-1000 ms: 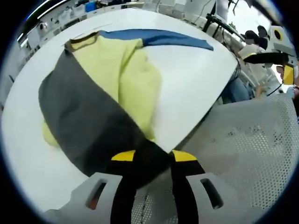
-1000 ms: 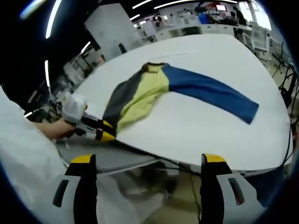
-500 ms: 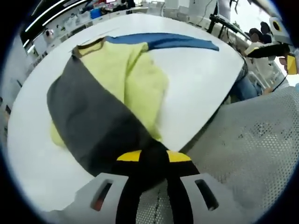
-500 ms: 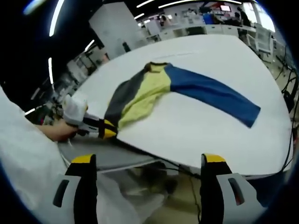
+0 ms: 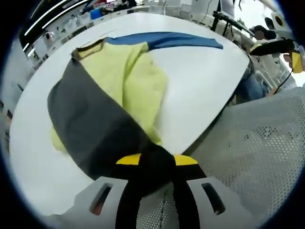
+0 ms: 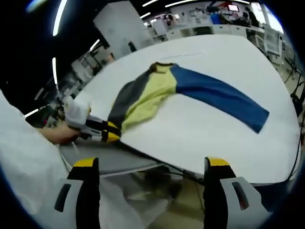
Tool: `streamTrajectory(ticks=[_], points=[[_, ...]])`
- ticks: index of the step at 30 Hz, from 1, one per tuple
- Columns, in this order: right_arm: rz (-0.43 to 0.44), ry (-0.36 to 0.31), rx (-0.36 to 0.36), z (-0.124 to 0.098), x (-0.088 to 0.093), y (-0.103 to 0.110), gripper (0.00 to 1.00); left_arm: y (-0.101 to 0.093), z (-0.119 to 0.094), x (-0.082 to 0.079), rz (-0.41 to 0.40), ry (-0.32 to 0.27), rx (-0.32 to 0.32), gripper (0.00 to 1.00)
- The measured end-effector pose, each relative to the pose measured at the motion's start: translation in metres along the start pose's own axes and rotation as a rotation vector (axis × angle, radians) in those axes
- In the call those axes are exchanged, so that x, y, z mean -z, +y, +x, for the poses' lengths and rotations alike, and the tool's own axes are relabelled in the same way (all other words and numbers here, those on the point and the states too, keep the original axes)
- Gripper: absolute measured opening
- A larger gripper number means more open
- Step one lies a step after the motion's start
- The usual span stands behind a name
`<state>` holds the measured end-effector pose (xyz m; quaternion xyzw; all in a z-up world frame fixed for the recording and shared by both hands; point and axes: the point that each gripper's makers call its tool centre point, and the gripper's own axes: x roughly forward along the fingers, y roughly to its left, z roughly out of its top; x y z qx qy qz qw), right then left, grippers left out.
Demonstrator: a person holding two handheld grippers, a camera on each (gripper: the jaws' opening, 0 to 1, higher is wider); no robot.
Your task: Fold the garment on the visible template until the final outline fits inside the template.
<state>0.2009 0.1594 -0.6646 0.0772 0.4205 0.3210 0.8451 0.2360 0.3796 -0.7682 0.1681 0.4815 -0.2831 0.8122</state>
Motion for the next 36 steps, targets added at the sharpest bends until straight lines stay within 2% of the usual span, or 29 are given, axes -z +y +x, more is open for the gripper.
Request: streamTrajectory(ticks=[5,9,11,14,15,16,21,36], points=[[0.005,-0.003,-0.001,0.0,0.0,-0.001,0.9,0.009,0.0,0.0,-0.024,-0.016,0.008,0.07],[0.009,-0.004,0.001,-0.001,0.0,-0.002,0.9,0.009,0.0,0.0,-0.069,-0.03,0.035,0.05],[0.012,-0.007,0.001,-0.001,-0.001,-0.002,0.9,0.01,0.001,-0.001,-0.115,-0.048,0.059,0.05],[0.014,-0.008,0.002,0.0,-0.001,-0.001,0.9,0.009,-0.001,0.0,-0.233,-0.076,0.121,0.02],[0.013,-0.005,0.002,0.0,-0.001,0.0,0.9,0.005,-0.002,0.002,-0.297,-0.068,0.161,0.0],[0.012,-0.004,0.003,0.001,-0.001,0.0,0.9,0.007,-0.002,0.001,-0.317,-0.082,0.166,0.0],[0.016,-0.005,0.005,0.002,-0.002,0.003,0.9,0.009,-0.008,0.006,-0.339,-0.094,0.203,0.0],[0.029,-0.013,0.012,0.01,-0.003,0.015,0.9,0.005,-0.03,0.001,-0.398,-0.129,0.297,0.0]])
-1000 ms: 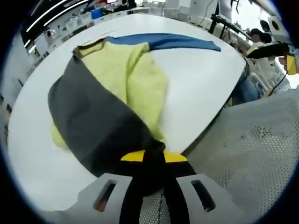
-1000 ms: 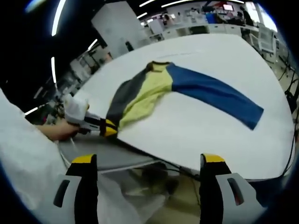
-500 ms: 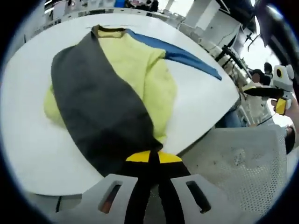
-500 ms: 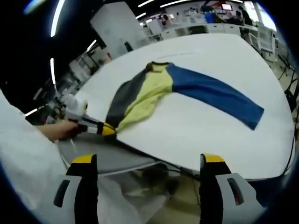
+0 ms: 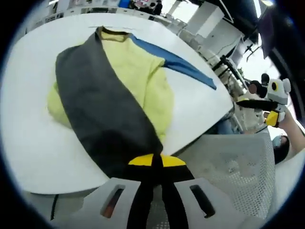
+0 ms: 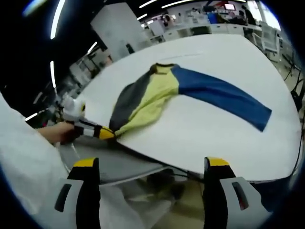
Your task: Fold the garment on the visible template until the final outline fits inside the template.
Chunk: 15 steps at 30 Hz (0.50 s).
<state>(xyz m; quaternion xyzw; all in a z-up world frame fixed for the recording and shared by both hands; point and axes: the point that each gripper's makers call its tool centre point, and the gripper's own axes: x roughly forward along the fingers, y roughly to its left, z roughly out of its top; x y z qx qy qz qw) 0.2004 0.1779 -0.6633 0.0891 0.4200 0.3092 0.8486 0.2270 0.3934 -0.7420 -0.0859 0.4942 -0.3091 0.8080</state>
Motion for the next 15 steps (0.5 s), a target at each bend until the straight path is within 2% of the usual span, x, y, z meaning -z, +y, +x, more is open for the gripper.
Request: streamTrajectory(ticks=[9,15], points=[[0.011,-0.016,0.014,-0.001,-0.002,0.003,0.9,-0.002,-0.004,0.0,-0.018,0.001,0.028,0.0],[0.013,-0.02,0.024,-0.003,-0.001,0.004,0.9,-0.006,-0.012,-0.006,-0.023,-0.018,0.061,0.0]])
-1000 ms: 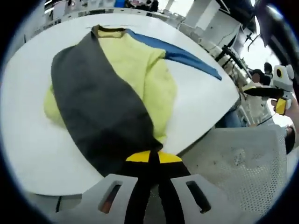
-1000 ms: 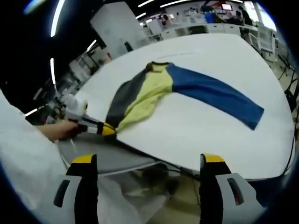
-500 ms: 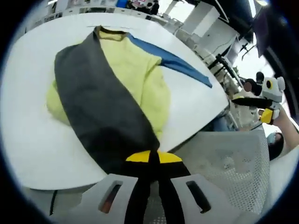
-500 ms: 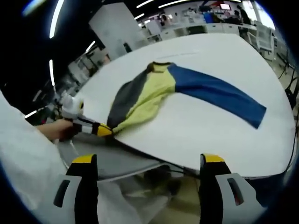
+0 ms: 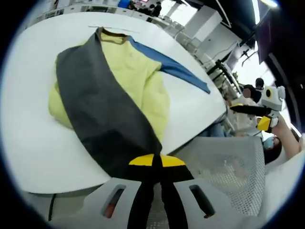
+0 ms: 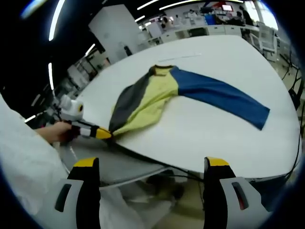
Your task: Fold the garment on the visible template until the final outline fits inside the template.
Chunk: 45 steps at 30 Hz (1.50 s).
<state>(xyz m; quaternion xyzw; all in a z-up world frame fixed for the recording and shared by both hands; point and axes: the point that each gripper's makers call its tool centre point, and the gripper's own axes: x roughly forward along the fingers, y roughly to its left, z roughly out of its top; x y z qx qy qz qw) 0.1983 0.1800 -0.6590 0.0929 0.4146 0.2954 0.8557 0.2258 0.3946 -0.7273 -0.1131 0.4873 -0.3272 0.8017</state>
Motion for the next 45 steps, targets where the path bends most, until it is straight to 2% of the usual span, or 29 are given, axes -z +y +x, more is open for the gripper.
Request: streamTrajectory(ticks=[13,26,33,40,45], points=[[0.014,-0.021,0.014,-0.001,0.0,0.003,0.89,0.002,-0.006,0.003,-0.028,0.001,0.03,0.0],[0.024,-0.039,0.026,-0.001,-0.002,0.007,0.89,0.003,-0.019,-0.007,-0.044,-0.032,0.073,0.0],[0.02,-0.044,0.032,0.0,-0.006,0.009,0.89,0.001,-0.035,-0.02,-0.041,-0.076,0.12,0.0],[0.016,-0.037,0.032,0.005,-0.005,0.017,0.89,-0.001,-0.058,-0.038,-0.052,-0.158,0.199,0.0],[0.011,-0.034,0.029,0.009,-0.007,0.023,0.89,0.006,-0.073,-0.046,-0.055,-0.197,0.209,0.0]])
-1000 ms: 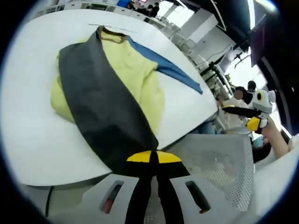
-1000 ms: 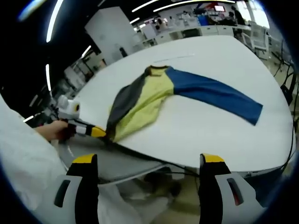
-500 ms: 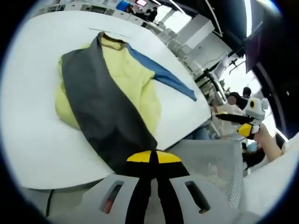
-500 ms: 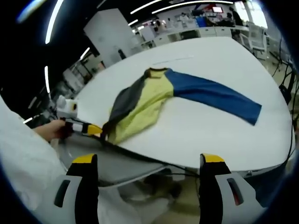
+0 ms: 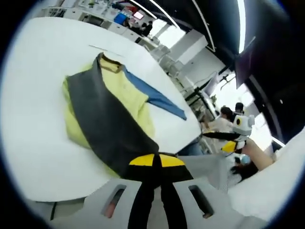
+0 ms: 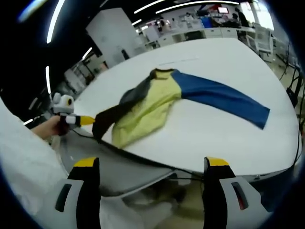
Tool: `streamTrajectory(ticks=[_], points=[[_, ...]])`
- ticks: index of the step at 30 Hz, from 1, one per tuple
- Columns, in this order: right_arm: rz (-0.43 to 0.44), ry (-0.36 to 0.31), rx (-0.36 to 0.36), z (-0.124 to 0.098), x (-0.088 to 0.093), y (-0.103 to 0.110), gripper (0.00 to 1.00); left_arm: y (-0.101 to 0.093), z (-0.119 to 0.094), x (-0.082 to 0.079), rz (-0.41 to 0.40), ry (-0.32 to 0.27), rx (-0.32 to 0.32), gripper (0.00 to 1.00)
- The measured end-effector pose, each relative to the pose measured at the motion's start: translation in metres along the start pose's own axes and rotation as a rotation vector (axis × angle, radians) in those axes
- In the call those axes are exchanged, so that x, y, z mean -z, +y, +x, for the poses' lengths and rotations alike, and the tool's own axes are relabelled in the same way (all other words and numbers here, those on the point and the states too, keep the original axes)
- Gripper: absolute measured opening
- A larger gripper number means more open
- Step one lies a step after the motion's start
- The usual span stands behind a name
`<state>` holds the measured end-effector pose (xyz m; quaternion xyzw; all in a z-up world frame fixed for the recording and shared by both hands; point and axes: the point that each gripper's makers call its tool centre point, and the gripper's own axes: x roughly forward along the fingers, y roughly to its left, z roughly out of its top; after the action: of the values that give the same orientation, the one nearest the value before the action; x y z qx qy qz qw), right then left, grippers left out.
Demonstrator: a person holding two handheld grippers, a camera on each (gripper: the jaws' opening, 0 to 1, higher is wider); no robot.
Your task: Fold the garment on the visible template until the final outline fits inside the template.
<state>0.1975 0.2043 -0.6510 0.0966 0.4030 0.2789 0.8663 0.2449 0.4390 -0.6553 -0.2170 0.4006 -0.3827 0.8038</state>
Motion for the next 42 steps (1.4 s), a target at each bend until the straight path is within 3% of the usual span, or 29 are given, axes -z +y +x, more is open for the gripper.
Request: streamTrajectory(ticks=[12,32,42], points=[[-0.013,0.003,-0.004,0.006,-0.003,0.009,0.89,0.006,-0.019,-0.019,-0.021,-0.064,0.005,0.0],[-0.005,0.001,0.013,0.005,-0.003,0.008,0.89,0.022,-0.054,-0.068,-0.067,-0.226,0.009,0.0],[-0.005,0.008,0.017,0.005,-0.003,0.007,0.9,0.034,-0.065,-0.079,-0.083,-0.272,-0.004,0.0]])
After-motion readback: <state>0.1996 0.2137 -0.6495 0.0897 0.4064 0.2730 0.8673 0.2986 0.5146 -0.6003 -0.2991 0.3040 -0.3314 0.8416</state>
